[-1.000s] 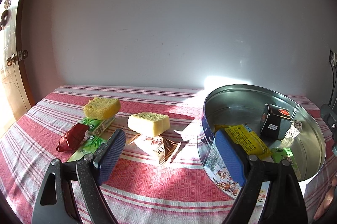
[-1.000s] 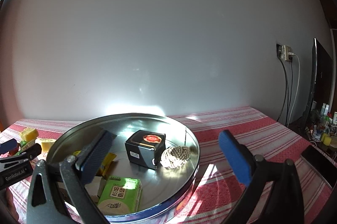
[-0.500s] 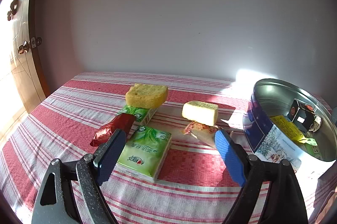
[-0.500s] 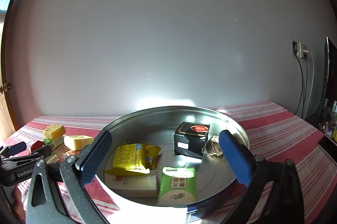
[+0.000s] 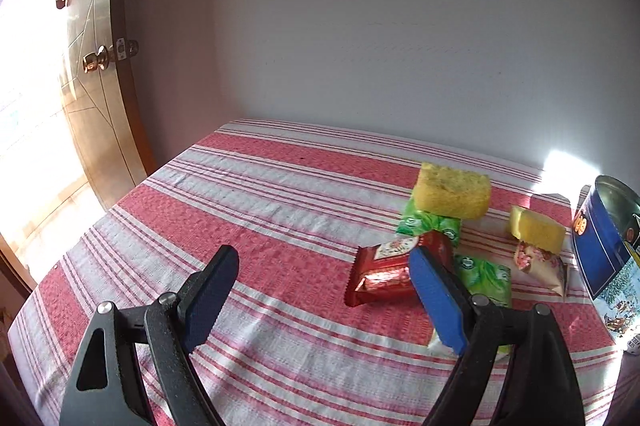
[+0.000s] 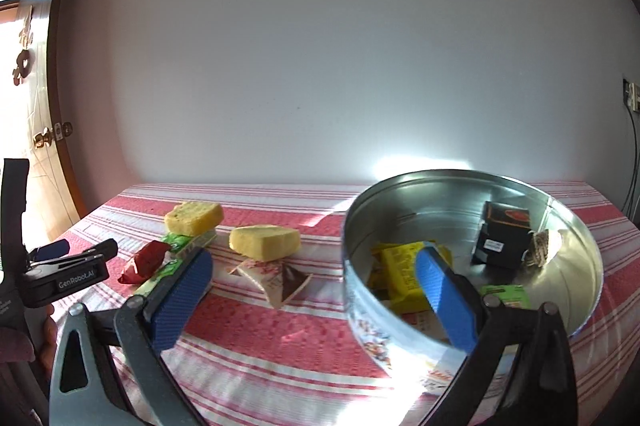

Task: Organize objects
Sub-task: 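Withdraw both grippers from the tin toward the remaining items, then grasp the red snack bag with the left gripper while the right grasps a green tissue pack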

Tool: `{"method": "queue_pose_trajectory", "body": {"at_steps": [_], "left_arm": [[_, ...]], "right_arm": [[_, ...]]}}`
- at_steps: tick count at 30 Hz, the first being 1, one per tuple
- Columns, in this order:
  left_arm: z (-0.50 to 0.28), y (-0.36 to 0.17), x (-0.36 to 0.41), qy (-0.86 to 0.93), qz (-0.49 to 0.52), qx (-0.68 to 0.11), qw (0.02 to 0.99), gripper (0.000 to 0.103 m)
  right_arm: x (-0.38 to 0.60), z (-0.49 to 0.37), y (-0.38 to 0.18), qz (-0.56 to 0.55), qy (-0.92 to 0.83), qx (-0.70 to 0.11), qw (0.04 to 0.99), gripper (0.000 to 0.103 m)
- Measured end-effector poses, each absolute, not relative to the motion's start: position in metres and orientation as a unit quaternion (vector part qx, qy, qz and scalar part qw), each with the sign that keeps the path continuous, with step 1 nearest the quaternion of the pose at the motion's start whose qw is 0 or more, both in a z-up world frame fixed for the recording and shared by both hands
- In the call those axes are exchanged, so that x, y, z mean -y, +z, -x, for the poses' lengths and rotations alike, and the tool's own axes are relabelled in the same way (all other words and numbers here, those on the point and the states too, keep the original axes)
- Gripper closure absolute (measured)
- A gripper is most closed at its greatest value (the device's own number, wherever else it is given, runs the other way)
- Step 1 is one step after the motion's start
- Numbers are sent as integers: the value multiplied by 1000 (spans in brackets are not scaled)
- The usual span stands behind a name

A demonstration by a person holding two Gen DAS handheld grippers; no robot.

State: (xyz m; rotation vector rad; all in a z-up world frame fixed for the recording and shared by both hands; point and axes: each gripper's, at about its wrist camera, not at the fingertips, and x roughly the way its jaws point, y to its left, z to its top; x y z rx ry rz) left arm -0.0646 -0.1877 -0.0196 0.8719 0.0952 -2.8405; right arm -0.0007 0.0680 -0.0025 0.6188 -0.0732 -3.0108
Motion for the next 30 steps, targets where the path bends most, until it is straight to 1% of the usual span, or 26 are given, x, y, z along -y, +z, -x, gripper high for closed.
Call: {"method": "queue_pose_trajectory", "body": {"at_steps": [6,10,11,17,22,24,26,27,29,30], "left_arm": [[77,-26,231,-943,-302,-57,130,15],[85,-32,257,-933,-320,-90,138,15],[86,-33,261,-931,-322,-97,139,15],[90,-35,268,-931,-320,-103,140,15],[90,-33,260,-935,-318,-92,129,14],[90,-33,261,-935,-318,-91,125,14],[91,-33,261,-936,-318,-92,121,14],[90,-33,261,-936,-319,-93,119,14],[90,-33,260,-937,-318,-95,112,14],[90,-33,260,-937,-318,-95,108,14]], "right_arm": [[-17,22,-10,-243,-967,10,71,1],[17,41,-20,-288,-953,1,95,2],[24,46,-22,-302,-948,-2,99,4],[63,76,-46,-383,-916,-20,118,11],[80,93,-58,-415,-902,-41,110,15],[81,98,-64,-433,-894,-47,107,26],[80,101,-65,-435,-893,-46,105,33],[79,101,-66,-435,-893,-49,105,35],[77,99,-65,-433,-894,-55,104,45],[75,98,-65,-432,-894,-55,105,49]]}}
